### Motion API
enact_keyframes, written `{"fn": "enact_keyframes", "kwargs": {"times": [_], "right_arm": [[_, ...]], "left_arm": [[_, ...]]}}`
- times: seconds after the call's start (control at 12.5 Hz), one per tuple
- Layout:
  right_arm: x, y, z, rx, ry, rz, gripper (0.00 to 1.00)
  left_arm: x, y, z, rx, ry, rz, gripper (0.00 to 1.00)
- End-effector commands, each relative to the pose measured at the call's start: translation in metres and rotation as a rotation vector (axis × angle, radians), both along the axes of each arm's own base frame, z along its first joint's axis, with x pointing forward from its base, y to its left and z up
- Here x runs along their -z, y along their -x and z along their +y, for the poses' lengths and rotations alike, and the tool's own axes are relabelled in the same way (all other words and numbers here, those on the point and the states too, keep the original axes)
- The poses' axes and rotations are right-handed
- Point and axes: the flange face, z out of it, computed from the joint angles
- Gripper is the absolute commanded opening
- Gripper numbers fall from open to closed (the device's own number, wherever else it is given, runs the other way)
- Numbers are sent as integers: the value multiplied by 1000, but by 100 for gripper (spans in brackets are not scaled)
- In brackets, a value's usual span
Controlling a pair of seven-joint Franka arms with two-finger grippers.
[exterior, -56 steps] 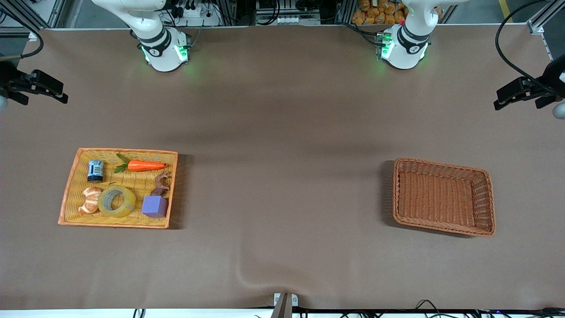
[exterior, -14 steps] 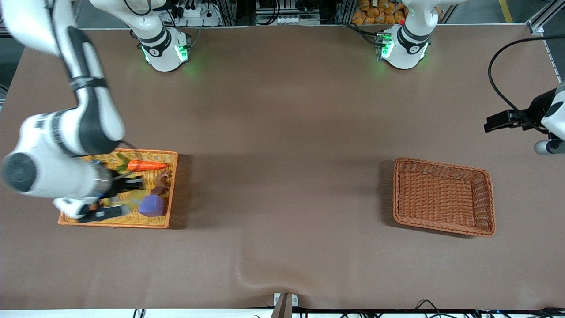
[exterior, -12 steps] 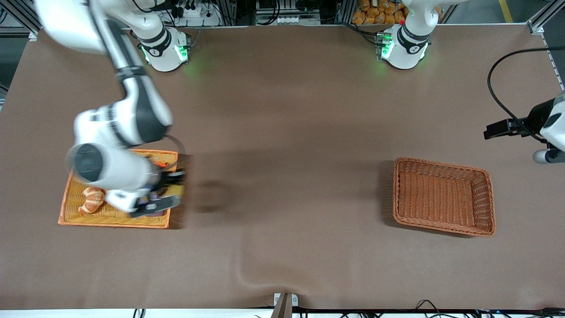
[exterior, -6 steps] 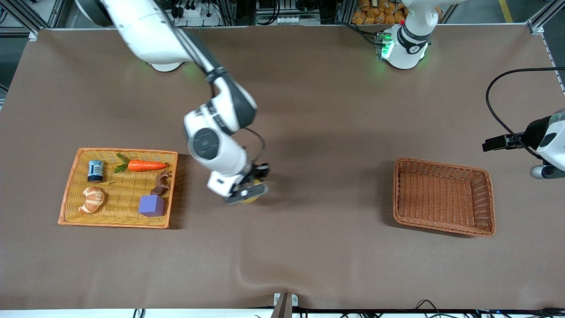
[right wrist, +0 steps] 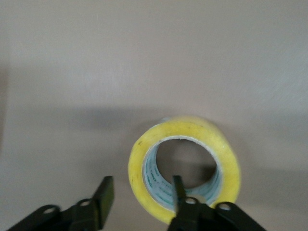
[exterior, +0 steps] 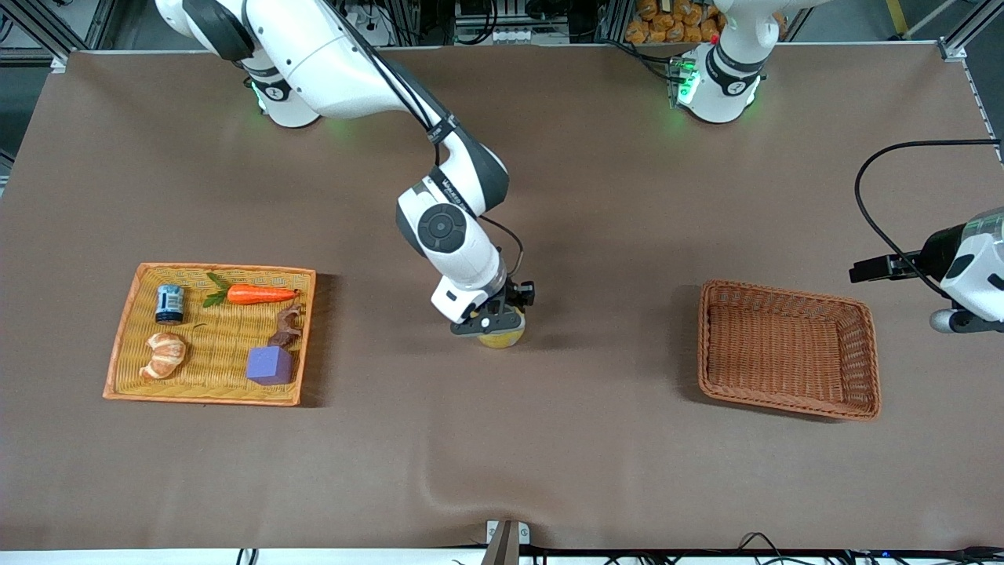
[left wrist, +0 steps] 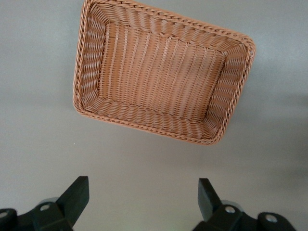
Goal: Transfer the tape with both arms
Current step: 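Lift the tape roll and carry it toward the table middle, then set the tape roll down and withdraw the right gripper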
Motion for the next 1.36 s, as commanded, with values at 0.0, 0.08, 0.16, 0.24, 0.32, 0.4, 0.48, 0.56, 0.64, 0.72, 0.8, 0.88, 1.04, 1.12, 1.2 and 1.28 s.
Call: {"fn": "enact_keyframes", "kwargs": {"times": [0.0,0.08,0.16,0.24,0.32,0.4,0.48,0.56,0.64,0.72,0.8,0.88,1.04,1.12,1.2,1.28], "right_arm": [[-44,-49,-71,87,-26,18,100],[-59,-61,-97,53,-14,18,100],[-74,-72,-123,36,-2,3,100],[-80,-84,-155,43,18,15,100],[-86,-93,-190,14,46,31,100],[-113,-100,-227,-6,61,23,100],[-138,-101,-265,-3,72,53,100],[-162,-98,-300,-2,97,90,100],[-175,-94,-335,-20,150,117,100],[-187,-88,-369,-46,195,134,100],[-198,-77,-404,-61,196,156,100],[-218,-61,-437,-84,190,137,100],[-258,-24,-469,-88,189,111,100],[-273,-12,-473,-80,191,107,100],[-290,0,-477,-73,203,101,100],[-304,11,-482,-26,234,116,100]], "left_arm": [[-1,-3,-5,2,27,-17,100],[-1,-3,-5,3,25,-17,100],[-1,-3,-4,1,25,-17,100],[-1,-3,-5,3,26,-17,100],[-1,-3,-5,3,26,-17,100],[-1,-3,-4,1,25,-17,100],[-1,-3,-4,0,25,-17,100],[-2,-3,-6,3,25,-18,100],[-4,-4,-8,4,20,-23,100],[-2,-5,-9,4,21,-30,100],[-1,-6,-12,4,21,-35,100],[9,-11,-17,3,30,-32,100],[28,-20,-73,-9,26,-24,100],[38,-23,-111,-27,18,-33,100],[50,-28,-150,-42,16,-61,100],[65,-30,-200,-53,22,-100,100]]}}
